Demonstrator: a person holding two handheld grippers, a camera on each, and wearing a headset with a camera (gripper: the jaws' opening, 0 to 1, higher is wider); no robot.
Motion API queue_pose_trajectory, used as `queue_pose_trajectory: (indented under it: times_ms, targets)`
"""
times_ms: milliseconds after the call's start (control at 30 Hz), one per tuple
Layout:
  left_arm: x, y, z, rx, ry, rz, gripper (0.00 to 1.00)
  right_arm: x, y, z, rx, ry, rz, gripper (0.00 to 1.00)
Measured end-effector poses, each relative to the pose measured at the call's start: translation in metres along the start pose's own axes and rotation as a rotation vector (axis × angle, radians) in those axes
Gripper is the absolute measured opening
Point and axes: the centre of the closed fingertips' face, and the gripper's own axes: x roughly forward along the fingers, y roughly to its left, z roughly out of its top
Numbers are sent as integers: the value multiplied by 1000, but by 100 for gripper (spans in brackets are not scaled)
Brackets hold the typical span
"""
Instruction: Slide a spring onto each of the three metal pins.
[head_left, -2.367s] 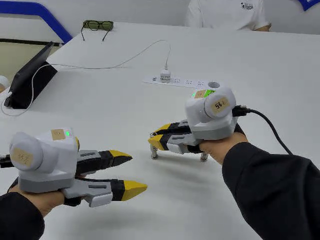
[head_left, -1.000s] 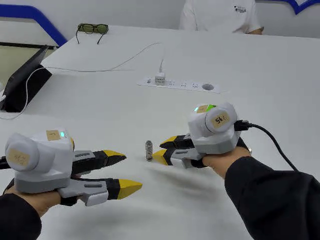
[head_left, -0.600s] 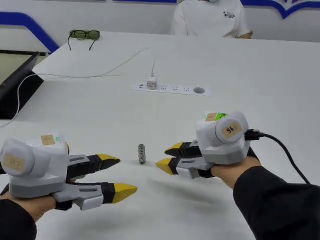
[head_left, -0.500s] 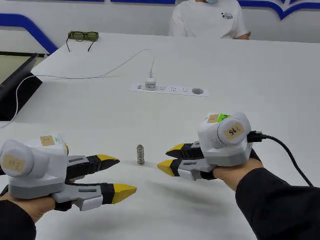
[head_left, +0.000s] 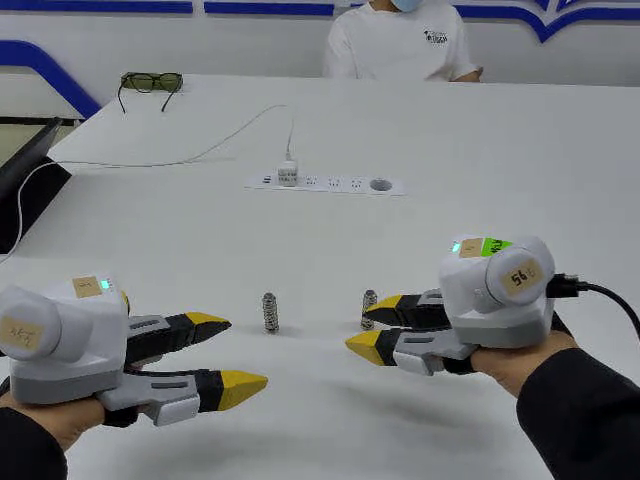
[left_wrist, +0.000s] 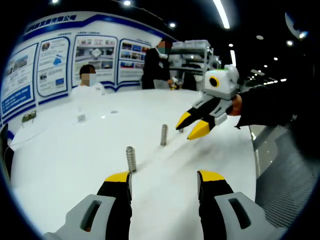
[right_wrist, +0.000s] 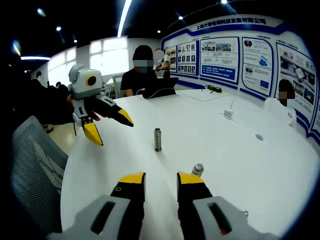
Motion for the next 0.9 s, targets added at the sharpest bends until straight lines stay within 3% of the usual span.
queue_pose_trajectory:
  times_ms: [500,900]
  targets:
    - [0,1,-2,-7,5,5,56,-44,-13,-13,-18,4,-52,29]
    - [-1,1,-3,-12,7,12,58,-76,-29,-37,12,-3,-112,35]
